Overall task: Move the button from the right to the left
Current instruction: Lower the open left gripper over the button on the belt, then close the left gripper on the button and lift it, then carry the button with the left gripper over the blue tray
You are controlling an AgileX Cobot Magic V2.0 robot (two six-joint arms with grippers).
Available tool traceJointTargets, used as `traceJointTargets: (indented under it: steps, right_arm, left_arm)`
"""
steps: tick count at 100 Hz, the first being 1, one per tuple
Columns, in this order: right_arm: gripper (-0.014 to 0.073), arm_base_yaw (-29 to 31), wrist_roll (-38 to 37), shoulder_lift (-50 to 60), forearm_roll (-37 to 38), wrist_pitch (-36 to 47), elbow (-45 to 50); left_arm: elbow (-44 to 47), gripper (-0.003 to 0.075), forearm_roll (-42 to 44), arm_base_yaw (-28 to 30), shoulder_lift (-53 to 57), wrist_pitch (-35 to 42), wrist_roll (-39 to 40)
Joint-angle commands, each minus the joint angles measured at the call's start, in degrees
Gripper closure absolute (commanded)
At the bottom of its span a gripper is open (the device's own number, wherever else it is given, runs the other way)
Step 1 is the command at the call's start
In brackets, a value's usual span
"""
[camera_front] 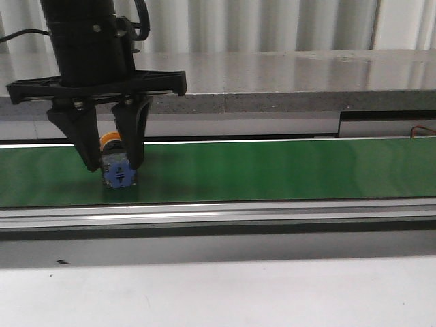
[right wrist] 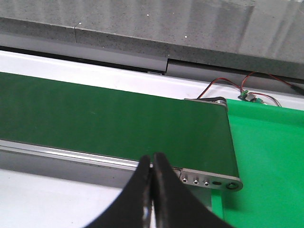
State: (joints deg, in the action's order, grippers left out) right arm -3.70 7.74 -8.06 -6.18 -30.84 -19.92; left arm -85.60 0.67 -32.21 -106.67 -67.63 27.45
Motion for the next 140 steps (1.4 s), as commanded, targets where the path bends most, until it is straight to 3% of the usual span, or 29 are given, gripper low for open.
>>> traceJointTargets:
  steps: [1,43,61,140]
  right_arm:
    - [0.0660,0.00,0.35,-0.58,0.48,4.93,-1.25]
    - [0.0660,0.00,0.35,-0.58,0.48,4.99,-1.25]
    - [0.0660,0.00,0.35,-0.58,0.48,4.99,-1.25]
    - [0.0660,0.00,0.35,-0.58,0.48,4.99,-1.25]
  left_arm:
    - [-1.63,0.0578,-0.13,-0.31,2.42,0.23,0.85]
    - [-5.65,0.0584,3.87,-0.04,5.99,-3.81,0.74]
    - [-7.53,0.0584,4.19,2.97,7.93,-4.86,-4.47]
    - [-5.48,0.0584,3.03,35.90,10.34,-4.86,-38.87]
